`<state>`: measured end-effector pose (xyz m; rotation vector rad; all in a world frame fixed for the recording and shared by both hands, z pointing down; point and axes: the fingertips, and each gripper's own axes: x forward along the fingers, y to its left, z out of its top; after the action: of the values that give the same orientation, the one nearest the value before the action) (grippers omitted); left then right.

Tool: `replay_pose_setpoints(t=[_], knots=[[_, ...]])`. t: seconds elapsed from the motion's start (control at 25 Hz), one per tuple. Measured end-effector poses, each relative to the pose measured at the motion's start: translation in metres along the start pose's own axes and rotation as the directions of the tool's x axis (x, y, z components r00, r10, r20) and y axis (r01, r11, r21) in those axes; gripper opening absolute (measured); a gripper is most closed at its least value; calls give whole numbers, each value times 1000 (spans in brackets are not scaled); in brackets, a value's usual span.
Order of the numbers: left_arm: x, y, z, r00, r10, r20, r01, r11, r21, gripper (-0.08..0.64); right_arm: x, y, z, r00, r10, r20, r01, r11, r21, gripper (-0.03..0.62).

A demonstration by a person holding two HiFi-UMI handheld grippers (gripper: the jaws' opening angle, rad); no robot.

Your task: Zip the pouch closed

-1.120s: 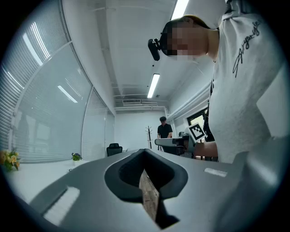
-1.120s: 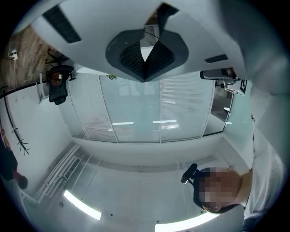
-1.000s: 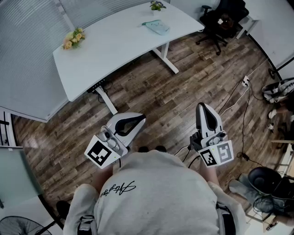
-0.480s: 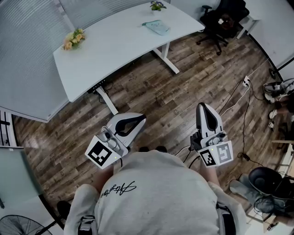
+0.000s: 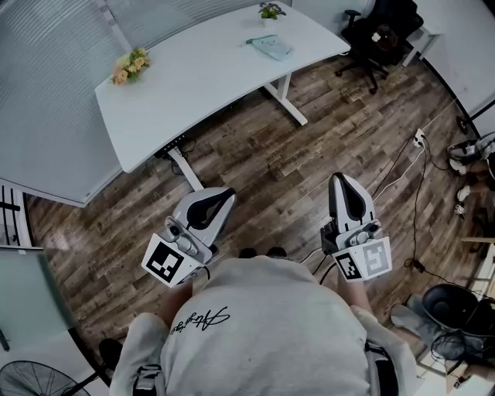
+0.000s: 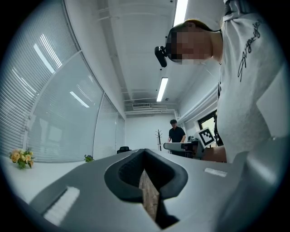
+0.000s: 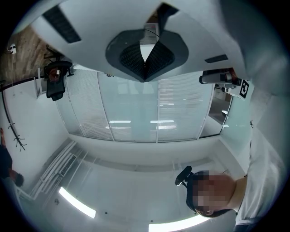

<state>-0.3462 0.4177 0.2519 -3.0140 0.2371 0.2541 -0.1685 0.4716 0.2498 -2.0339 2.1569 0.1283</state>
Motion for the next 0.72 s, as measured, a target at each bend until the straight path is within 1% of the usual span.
replay_pose_setpoints(t=[0.16,0.32,0.72], knots=[[-11,3,-1,1000,-1,-6,1,1000,-1,-2,5,10,-1,1000,-1,11,1,1000,8,0],[-22,10,-1,1000,13,-17,-13,1000,-10,-2,13,21,-4,1000,6,10,-6,1000,12,0],[-48,22,-13,1000,-5,-29,3,999,-38,-2,28,41,-16,1000,1,-12,0,999,41,0]])
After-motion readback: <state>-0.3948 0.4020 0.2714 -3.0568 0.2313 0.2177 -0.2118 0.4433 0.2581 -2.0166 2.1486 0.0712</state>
